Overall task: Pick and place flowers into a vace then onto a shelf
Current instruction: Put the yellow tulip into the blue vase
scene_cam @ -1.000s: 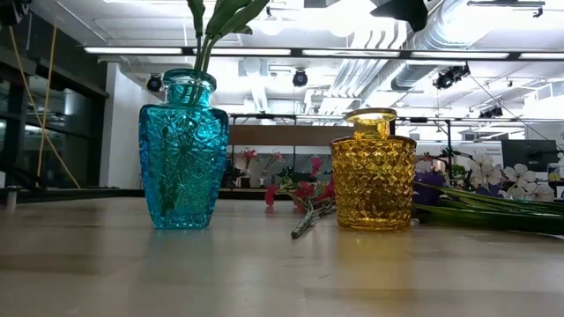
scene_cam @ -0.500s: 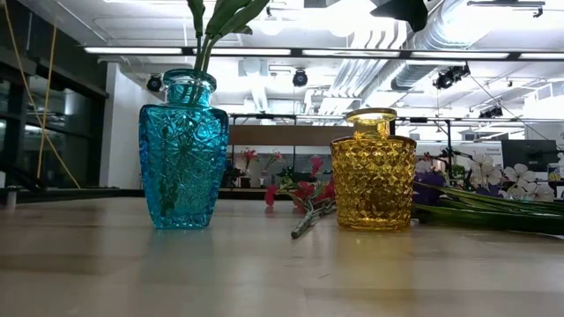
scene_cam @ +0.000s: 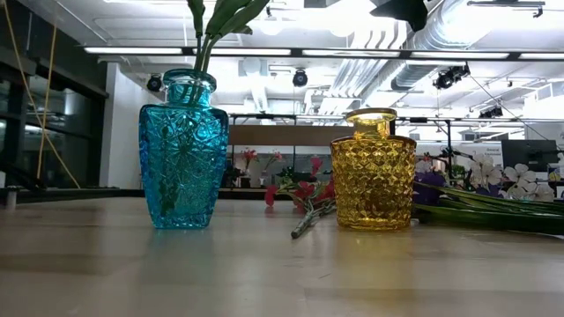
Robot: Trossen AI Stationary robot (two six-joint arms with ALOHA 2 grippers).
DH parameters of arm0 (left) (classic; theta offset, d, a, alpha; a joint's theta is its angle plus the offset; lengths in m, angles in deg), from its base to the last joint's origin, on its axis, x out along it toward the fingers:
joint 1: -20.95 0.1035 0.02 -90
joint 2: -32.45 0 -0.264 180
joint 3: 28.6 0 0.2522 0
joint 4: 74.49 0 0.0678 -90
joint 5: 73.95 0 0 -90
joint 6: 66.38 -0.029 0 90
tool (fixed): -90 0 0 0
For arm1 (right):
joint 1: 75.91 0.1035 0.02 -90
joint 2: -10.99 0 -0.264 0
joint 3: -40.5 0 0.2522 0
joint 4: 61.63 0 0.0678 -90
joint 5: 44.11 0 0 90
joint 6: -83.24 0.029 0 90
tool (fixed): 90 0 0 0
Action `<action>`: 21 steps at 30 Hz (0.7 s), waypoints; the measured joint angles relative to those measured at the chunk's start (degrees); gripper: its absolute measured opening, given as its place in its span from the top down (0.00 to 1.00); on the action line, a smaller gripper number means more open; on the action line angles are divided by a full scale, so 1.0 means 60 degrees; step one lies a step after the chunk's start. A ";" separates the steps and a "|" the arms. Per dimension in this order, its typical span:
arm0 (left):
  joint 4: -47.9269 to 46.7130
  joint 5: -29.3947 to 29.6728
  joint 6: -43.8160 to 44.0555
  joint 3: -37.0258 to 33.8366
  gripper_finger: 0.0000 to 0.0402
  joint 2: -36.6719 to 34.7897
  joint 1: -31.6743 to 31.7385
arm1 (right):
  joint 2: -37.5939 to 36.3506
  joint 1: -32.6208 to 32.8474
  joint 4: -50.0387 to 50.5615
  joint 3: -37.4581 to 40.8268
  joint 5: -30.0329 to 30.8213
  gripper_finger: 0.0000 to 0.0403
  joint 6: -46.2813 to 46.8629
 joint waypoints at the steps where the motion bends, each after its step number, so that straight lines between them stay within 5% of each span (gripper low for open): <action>1: 0.0160 0.0005 -0.0132 0.0000 0.90 0.0155 0.0071 | 0.0000 0.0002 0.0003 0.0000 0.0000 0.32 0.0000; 21: 0.1923 0.0379 -0.0920 -0.0951 0.90 0.1124 0.0534 | 0.0000 0.0002 0.0005 0.0000 0.0000 0.32 -0.0007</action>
